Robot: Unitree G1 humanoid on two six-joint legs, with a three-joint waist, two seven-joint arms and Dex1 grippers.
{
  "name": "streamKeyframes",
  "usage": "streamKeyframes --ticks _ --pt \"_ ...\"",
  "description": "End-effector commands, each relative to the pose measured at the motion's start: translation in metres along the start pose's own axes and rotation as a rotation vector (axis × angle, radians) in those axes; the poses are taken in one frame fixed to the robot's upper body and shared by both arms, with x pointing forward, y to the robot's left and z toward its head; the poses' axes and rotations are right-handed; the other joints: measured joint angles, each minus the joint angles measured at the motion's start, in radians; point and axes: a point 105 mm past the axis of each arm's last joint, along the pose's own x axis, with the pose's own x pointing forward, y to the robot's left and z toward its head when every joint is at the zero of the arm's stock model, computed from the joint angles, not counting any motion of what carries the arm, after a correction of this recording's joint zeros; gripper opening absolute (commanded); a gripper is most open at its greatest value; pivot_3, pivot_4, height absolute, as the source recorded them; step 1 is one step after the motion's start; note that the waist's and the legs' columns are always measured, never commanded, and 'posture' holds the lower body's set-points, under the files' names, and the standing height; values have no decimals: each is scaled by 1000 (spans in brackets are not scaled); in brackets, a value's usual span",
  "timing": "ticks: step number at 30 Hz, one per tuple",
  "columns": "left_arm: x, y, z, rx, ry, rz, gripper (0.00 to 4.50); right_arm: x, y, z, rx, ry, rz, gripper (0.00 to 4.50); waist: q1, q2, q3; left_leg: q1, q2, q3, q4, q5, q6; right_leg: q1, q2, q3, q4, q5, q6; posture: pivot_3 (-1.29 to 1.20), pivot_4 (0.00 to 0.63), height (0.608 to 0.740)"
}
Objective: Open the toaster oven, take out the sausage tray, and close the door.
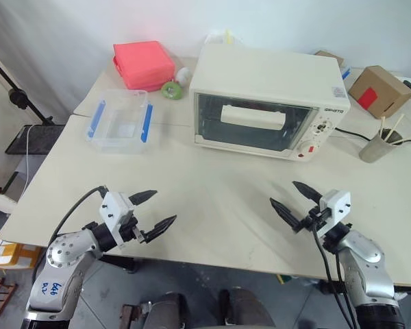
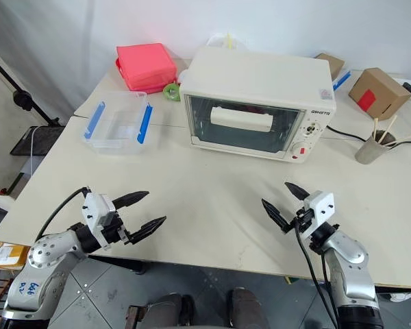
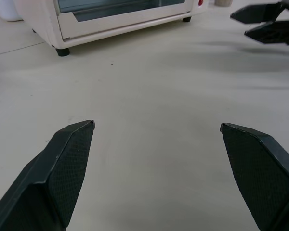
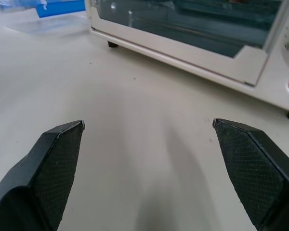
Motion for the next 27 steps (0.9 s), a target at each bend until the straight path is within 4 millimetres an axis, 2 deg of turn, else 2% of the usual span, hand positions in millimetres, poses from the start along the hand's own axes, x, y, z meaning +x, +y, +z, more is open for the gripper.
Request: streamKeyframes --ticks 1,2,3,5,8,12,15,20,27 --pt "4 5 12 70 -32 3 4442 4 -1 20 -10 -50 49 4500 0 0 0 0 0 0 0 0 0 0 0 0 0 0 0 0 150 740" --pt "5 7 14 63 -42 3 4442 7 0 25 -4 -62 64 4500 0 0 0 0 0 0 0 0 0 0 0 0 0 0 0 0 150 740" --pt "8 13 21 22 -84 -5 4442 16 -2 40 21 -96 79 4500 0 0 0 0 0 0 0 0 0 0 0 0 0 0 0 0 150 740" --pt "11 25 46 -93 -229 -25 4442 30 -4 60 39 -118 108 4500 -2 1 1 0 0 0 1 0 0 0 0 0 2 0 0 0 150 740" --pt "15 37 60 -135 -303 -18 4442 44 -12 75 39 -133 89 4500 -4 1 1 0 0 -1 3 1 0 -1 0 -1 5 0 0 0 150 740" --pt "19 35 64 -123 -308 -46 4442 56 -13 87 37 -168 90 4500 0 1 1 -2 0 -2 0 4 -5 -4 1 -2 4 0 0 0 150 740" --pt "24 26 64 -133 -309 -86 4442 69 -6 100 20 -220 122 4500 -1 1 1 -7 0 -1 1 3 -4 -6 1 -2 4 0 0 0 150 740" --pt "27 17 57 -146 -287 -112 4442 79 9 121 -19 -333 172 4500 -1 1 1 -8 0 0 2 3 -3 -6 1 -1 3 1 1 0 150 740" --pt "25 15 46 -180 -260 -106 4442 76 29 115 -83 -320 264 4500 -4 1 1 -7 0 0 2 3 -3 -7 1 -1 3 1 1 0 150 740"
